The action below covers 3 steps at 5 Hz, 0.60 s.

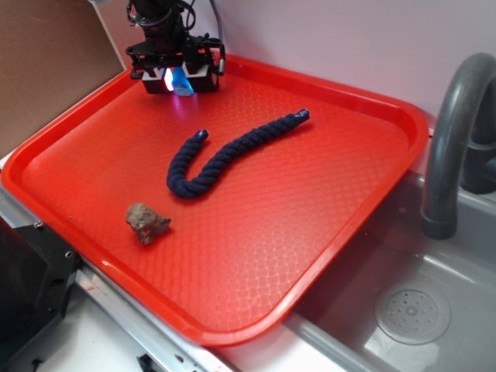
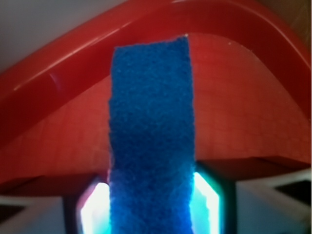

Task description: Grab the blue sponge.

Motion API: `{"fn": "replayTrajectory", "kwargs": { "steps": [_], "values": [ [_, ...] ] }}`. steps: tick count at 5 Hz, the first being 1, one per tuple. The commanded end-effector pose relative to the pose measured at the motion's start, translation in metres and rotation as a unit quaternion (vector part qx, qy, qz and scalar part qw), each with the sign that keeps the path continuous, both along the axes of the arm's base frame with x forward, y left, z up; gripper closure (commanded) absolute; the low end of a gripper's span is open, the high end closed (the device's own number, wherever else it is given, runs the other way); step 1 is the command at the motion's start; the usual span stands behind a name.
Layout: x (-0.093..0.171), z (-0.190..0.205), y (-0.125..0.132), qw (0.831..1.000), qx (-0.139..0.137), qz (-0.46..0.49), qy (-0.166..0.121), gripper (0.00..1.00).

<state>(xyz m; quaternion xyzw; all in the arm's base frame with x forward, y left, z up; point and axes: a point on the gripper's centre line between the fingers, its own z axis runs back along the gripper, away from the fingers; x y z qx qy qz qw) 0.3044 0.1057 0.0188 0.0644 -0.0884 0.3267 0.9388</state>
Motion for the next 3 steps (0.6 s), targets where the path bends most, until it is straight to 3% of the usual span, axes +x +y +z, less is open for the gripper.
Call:
{"fn": "replayTrajectory", "kwargs": {
  "steps": [1,2,3],
  "values": [
    [-0.003,0.048,0.008,0.999,0.004,-0.046,-0.028,1.0],
    [-0.011,0.066,-0.004,0.997,-0.016,-0.073,-0.022,1.0],
    [-0.019,0.073,-0.017,0.995,-0.03,-0.099,0.015,1.0]
  ]
}}
